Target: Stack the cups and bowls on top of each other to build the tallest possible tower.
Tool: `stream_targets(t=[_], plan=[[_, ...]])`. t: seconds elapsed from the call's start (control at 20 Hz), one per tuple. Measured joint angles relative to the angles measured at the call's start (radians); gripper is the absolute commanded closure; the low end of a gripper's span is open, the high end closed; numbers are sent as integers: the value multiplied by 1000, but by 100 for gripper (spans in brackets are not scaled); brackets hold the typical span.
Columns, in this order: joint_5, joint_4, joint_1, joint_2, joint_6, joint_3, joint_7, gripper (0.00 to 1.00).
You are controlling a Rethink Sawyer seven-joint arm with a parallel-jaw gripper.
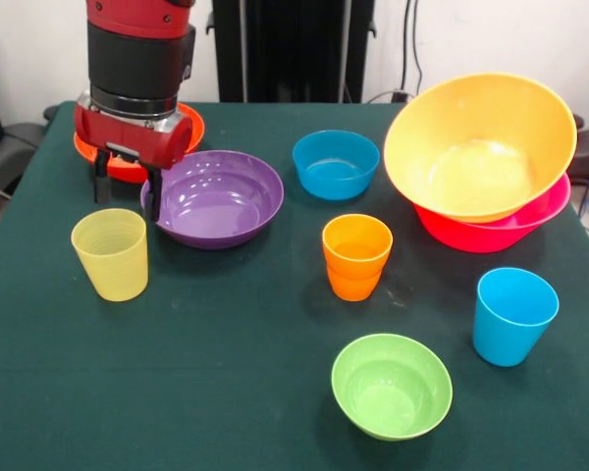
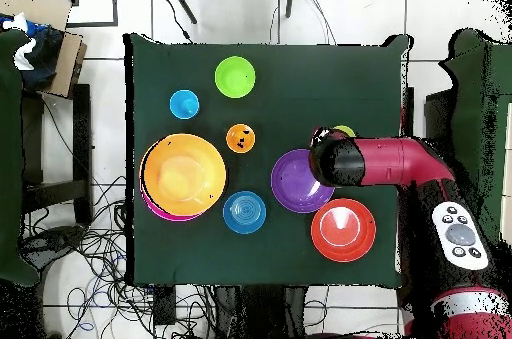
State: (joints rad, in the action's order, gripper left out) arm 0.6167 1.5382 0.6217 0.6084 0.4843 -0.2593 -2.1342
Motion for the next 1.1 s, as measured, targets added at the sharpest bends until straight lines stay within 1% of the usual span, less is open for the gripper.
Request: stream_targets(t=[0.4,1.1], plan=[[11,0,-1,-19,0,0,0,0],[11,-1,-10,-20,0,0,0,0]])
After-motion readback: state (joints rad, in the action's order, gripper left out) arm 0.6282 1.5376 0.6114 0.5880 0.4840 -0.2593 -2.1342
